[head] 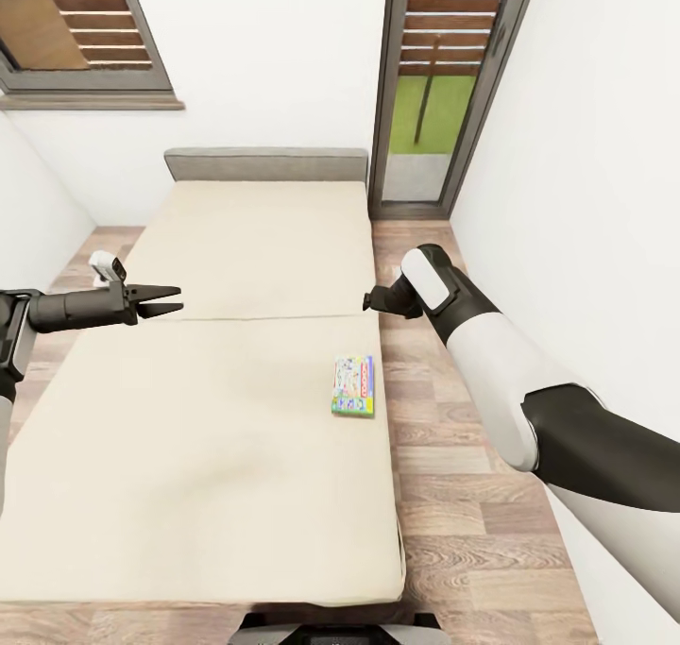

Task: Put all the toys in the child's room - the three board games (two on the bed and one on the table), the two jigsaw puzzles on the table, and the tennis ball on the table - inside the toy box on the table in the child's room.

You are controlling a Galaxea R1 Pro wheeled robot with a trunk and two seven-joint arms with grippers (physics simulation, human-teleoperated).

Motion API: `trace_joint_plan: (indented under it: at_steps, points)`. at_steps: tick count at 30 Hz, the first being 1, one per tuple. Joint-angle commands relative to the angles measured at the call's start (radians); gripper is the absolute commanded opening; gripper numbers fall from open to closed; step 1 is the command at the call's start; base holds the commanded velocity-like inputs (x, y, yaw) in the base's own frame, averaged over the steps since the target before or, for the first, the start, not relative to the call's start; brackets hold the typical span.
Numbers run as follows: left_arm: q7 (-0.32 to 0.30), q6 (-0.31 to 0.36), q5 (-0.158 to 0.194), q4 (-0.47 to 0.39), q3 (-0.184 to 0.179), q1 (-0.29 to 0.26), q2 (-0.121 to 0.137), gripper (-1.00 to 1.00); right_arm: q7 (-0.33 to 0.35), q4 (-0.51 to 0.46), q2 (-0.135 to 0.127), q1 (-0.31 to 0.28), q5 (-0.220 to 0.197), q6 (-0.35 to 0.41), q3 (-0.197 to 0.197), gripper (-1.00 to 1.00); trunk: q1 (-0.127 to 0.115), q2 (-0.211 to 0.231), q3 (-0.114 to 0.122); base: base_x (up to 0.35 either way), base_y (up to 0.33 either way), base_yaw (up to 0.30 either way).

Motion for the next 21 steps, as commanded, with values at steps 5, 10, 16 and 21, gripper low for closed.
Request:
trace_joint_plan:
  at_steps: [5, 10, 16, 21]
  points:
    - [-0.005, 0.011, -0.003, 0.0, 0.003, -0.001, 0.001, 1.0, -0.008, 0.0, 0.0, -0.004, -0.008, 0.005, 0.003, 1.0, 0.0, -0.002, -0.01, 0.0, 0.0, 0.0]
    - [-0.005, 0.011, -0.002, 0.0, 0.006, -0.002, 0.002, 1.0, -0.008, 0.0, 0.0, -0.019, -0.01, 0.008, 0.003, 1.0, 0.0, -0.002, -0.018, 0.0, 0.0, 0.0]
    - [-0.005, 0.011, -0.002, 0.0, 0.008, -0.003, 0.001, 1.0, -0.007, 0.001, 0.0, -0.036, -0.011, 0.006, 0.002, 1.0, 0.0, -0.002, -0.028, 0.0, 0.0, 0.0]
    - [-0.005, 0.011, -0.002, 0.0, 0.009, -0.004, 0.001, 1.0, -0.006, 0.001, 0.0, -0.048, -0.011, 0.004, 0.001, 1.0, 0.0, -0.002, -0.036, 0.0, 0.0, 0.0]
